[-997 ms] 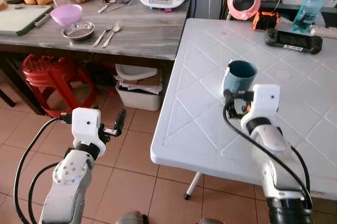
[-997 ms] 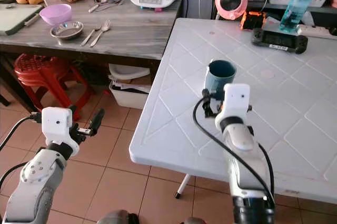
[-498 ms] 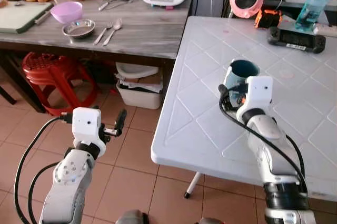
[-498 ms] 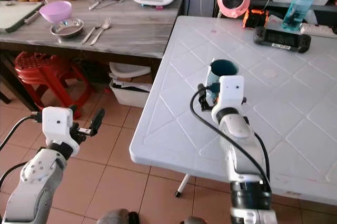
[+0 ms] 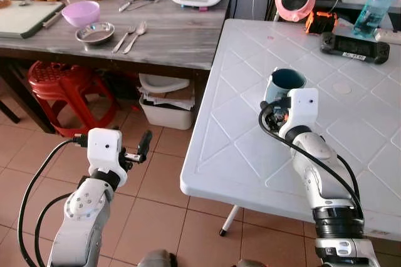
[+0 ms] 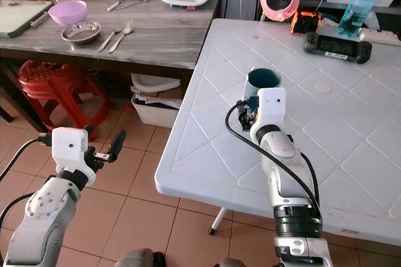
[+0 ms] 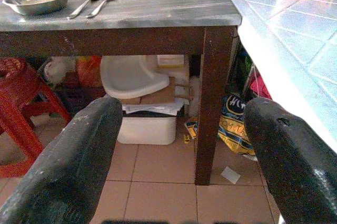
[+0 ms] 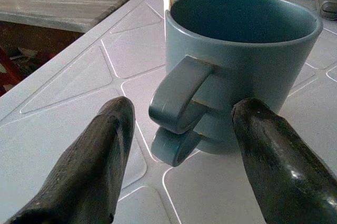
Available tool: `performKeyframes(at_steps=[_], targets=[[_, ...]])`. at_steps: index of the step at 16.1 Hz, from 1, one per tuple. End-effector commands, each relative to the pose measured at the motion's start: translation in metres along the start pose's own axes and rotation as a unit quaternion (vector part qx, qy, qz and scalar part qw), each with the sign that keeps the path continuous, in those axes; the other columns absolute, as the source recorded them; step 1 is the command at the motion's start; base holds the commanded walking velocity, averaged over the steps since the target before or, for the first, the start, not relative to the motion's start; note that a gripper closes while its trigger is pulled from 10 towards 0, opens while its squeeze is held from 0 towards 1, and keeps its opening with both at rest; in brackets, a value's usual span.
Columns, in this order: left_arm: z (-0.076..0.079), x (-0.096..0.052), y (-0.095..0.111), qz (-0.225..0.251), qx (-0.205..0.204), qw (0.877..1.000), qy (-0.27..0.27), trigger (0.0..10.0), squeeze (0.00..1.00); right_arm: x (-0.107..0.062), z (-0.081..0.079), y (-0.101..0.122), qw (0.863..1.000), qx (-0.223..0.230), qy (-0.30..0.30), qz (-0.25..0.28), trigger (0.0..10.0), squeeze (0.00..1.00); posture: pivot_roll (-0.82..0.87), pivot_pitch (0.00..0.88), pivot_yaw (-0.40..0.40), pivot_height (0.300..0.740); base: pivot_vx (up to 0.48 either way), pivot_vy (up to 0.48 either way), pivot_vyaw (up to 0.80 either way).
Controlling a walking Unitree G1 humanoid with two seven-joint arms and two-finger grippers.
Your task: Setting the table
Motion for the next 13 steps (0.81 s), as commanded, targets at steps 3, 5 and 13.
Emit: performKeyframes(at_steps=[3, 5, 13], targets=[[-0.001, 0.001, 0.005, 0.007, 0.005, 1.000, 0.000, 10.0, 0.00, -0.002, 0.014, 0.004, 0.999, -0.008, -0.036, 0.009, 0.0, 0.00, 0.00, 0.021, 0.043, 0.740, 0.000, 0.000, 0.00], [-0.001, 0.002, 0.006, 0.008, 0.005, 1.000, 0.000, 10.0, 0.00, -0.003, 0.026, 0.009, 0.998, -0.017, -0.062, 0.020, 0.0, 0.00, 0.00, 0.020, 0.041, 0.740, 0.000, 0.000, 0.00], [-0.003, 0.007, 0.007, 0.009, 0.009, 1.000, 0.002, 10.0, 0.00, 0.001, 0.033, 0.011, 0.996, -0.022, -0.085, 0.026, 0.5, 0.00, 0.01, 0.025, 0.044, 0.740, 0.000, 0.000, 0.00]])
Point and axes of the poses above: a point about 5 cm out from each wrist's last joint towards the gripper, its own x axis pointing out of the wrist towards the gripper, its own y axis along the axis of the wrist's last joint, z = x × y, the point moved 5 cm from there along x, pointing out of the wrist towards the gripper, and after that the axes turned 9 degrees about x, right-handed, at the moved point
